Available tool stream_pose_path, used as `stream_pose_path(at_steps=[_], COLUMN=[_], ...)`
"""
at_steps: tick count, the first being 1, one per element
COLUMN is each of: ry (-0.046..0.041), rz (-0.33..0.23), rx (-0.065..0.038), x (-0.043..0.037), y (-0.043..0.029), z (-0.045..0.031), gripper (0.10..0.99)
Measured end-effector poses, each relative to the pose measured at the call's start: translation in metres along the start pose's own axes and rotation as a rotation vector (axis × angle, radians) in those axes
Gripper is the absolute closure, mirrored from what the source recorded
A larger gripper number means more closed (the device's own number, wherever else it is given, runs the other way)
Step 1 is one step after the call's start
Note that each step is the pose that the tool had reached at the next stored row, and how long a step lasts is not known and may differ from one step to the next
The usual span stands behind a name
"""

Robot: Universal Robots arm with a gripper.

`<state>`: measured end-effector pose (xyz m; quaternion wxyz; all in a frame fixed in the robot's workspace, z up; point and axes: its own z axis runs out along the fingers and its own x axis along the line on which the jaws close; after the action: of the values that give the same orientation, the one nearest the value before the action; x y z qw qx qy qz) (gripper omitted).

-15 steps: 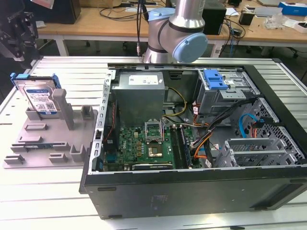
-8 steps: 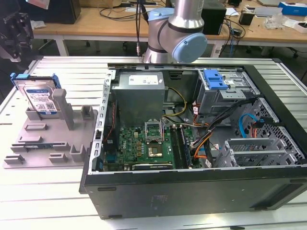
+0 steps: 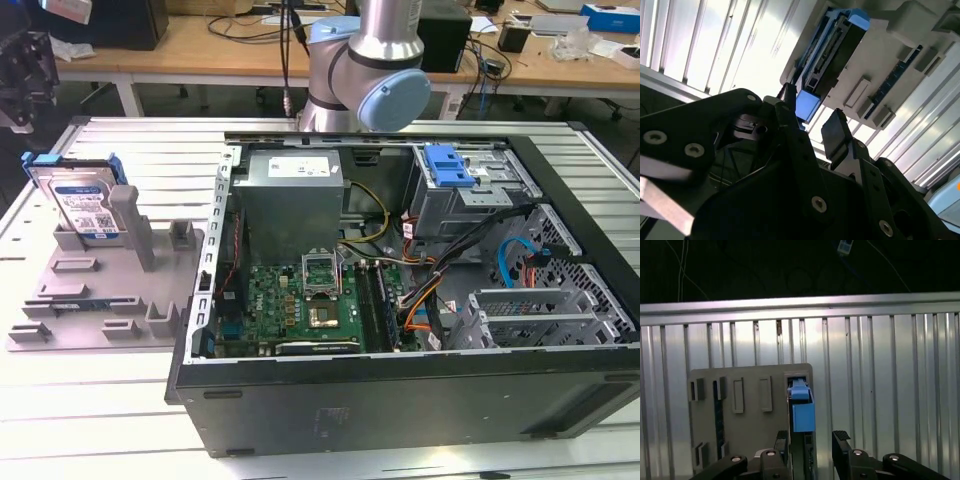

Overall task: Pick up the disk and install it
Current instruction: 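Pick up the disk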

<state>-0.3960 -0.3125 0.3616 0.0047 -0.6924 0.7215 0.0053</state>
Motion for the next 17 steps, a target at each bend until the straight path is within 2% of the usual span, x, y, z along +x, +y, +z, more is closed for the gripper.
stream_pose_path(at_steps=[5, 17], ry=[0.0004, 0.0003], rz=[-0.055, -0.052], rx=[-0.011, -0.011], x=[0.0002, 0.0003], y=[0.0014, 0.0023], z=[0.0058, 0.0175], gripper=[0.604, 0.604])
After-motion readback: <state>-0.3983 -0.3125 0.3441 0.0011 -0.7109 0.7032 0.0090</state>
